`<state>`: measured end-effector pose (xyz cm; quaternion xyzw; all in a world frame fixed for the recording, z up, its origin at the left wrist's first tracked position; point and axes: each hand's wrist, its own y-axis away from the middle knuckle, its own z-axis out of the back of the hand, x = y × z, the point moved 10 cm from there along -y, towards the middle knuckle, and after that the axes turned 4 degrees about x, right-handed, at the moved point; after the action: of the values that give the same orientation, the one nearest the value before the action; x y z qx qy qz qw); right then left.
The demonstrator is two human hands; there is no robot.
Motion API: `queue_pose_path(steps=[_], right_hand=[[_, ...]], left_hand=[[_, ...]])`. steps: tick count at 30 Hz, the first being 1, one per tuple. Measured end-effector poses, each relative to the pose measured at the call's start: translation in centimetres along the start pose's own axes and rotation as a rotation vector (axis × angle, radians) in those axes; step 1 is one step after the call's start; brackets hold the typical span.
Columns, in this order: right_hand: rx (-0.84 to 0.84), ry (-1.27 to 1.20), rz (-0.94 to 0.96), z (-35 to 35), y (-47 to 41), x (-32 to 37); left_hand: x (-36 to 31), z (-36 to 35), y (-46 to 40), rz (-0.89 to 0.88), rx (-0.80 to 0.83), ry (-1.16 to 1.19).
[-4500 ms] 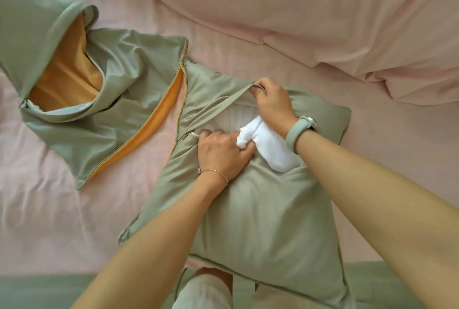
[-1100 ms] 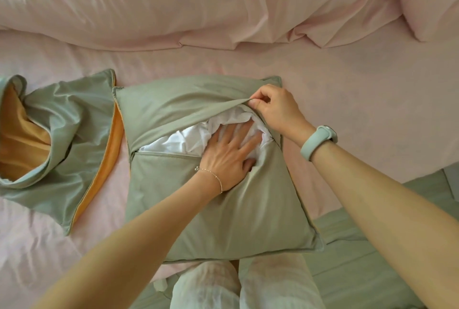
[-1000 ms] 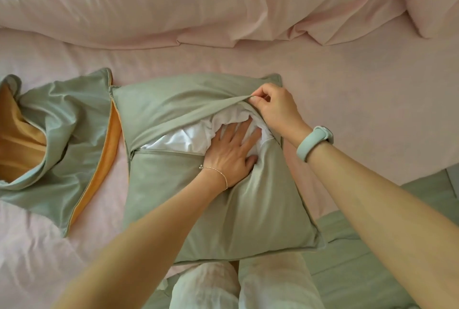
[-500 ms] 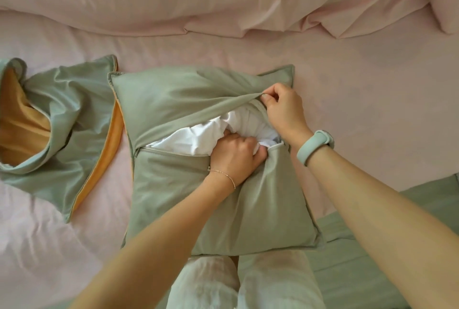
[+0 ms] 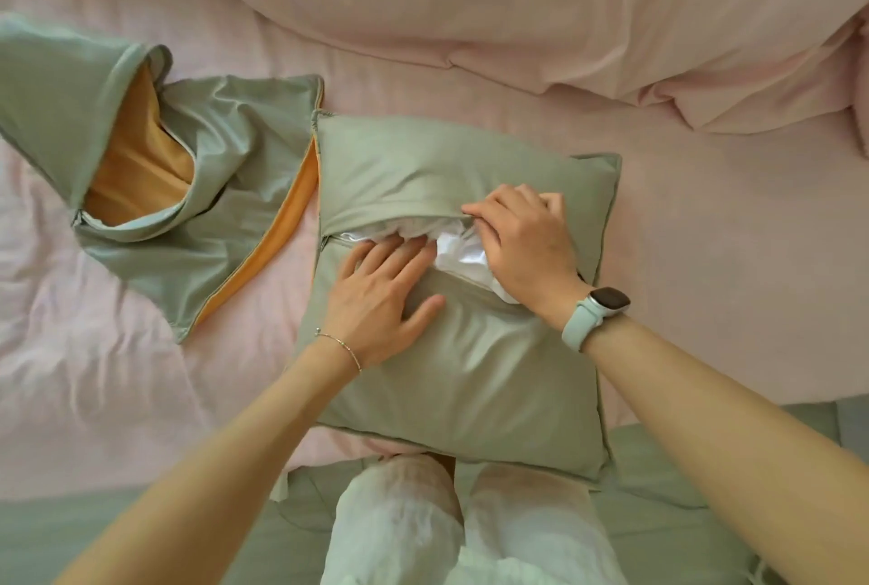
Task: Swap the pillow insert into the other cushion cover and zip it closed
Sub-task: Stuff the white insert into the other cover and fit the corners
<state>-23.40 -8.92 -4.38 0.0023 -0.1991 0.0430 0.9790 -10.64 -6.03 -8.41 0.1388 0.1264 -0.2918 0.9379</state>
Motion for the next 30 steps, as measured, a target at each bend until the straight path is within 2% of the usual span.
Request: queue_pose_path(steps=[4, 9, 11, 16, 21, 23, 26, 28, 30], right_hand=[[-0.109, -0.02, 0.027, 0.9, -0.5, 1.4], [-0.104, 0.106, 0.152, 0.9, 3.2, 3.4], [0.039, 0.159, 0.191, -1.1, 5.2, 4.1], [0.566, 0.189, -0.034, -7.4, 6.9, 2.3], [0.85, 0.038, -0.073, -8.4, 7.7, 0.3], [0.857, -0.024, -0.112, -7.6, 7.3, -0.3], [0.779, -0.034, -0.057, -6.1, 5.9, -0.3], [0.61, 0.004, 0.03, -4.0, 4.4, 0.2], [0.352, 0.027, 0.105, -1.1, 3.3, 0.3]], left_hand=[[1.4, -2.0, -1.0, 0.134, 0.068, -0.058], [4.0, 0.0, -1.7, 0.152, -0.066, -0.07], [4.4, 0.8, -0.9, 0.08, -0.113, -0.067], [2.5, 1.8, 1.4, -0.037, -0.177, -0.077], [1.9, 3.5, 2.3, -0.077, -0.231, 0.037], [1.7, 3.4, 2.3, -0.109, -0.187, 0.095], [2.1, 3.8, 1.8, -0.094, -0.143, 0.129], [2.4, 4.7, 1.3, -0.044, -0.151, 0.219], [2.6, 5.8, 1.0, 0.015, -0.197, 0.276]])
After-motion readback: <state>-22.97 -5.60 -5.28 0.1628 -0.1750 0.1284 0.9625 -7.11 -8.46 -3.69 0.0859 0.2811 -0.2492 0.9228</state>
